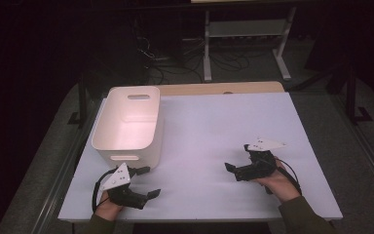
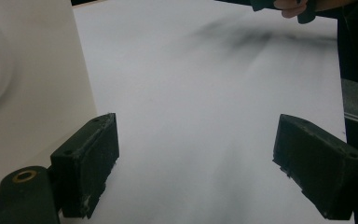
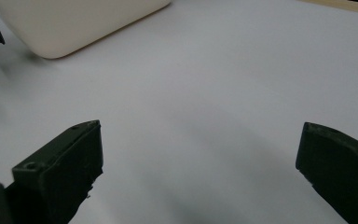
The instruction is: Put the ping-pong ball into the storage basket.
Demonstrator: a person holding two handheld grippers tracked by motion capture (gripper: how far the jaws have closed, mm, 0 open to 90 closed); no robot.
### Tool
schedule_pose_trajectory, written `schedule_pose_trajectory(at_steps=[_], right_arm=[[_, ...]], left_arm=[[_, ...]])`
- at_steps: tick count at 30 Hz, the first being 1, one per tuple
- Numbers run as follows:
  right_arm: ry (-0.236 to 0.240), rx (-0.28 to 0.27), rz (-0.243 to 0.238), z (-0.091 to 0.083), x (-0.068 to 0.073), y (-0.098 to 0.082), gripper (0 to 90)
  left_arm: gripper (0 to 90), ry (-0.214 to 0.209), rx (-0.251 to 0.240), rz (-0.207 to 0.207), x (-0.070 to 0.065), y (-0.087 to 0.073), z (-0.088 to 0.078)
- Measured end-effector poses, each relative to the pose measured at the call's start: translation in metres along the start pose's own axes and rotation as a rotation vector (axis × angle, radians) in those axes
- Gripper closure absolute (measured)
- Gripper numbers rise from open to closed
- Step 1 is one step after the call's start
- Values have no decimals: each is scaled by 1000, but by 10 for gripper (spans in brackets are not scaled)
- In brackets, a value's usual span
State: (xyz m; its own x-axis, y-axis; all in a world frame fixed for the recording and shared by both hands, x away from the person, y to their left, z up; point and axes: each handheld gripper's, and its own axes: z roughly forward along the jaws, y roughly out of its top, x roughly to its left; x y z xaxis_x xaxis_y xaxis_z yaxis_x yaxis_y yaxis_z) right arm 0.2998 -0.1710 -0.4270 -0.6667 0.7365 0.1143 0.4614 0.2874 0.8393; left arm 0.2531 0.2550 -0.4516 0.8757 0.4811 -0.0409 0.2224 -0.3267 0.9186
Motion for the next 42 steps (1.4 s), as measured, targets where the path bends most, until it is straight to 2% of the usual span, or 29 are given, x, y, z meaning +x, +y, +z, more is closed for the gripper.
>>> schedule_pose_trajectory(at_steps=[20, 42], right_arm=[[-51, 0, 45, -21, -11, -28, 6], [-60, 31, 16, -26, -5, -39, 6]], left_arm=[[141, 0, 3, -3, 0, 0, 0], [141, -3, 3, 1, 0, 0, 0]])
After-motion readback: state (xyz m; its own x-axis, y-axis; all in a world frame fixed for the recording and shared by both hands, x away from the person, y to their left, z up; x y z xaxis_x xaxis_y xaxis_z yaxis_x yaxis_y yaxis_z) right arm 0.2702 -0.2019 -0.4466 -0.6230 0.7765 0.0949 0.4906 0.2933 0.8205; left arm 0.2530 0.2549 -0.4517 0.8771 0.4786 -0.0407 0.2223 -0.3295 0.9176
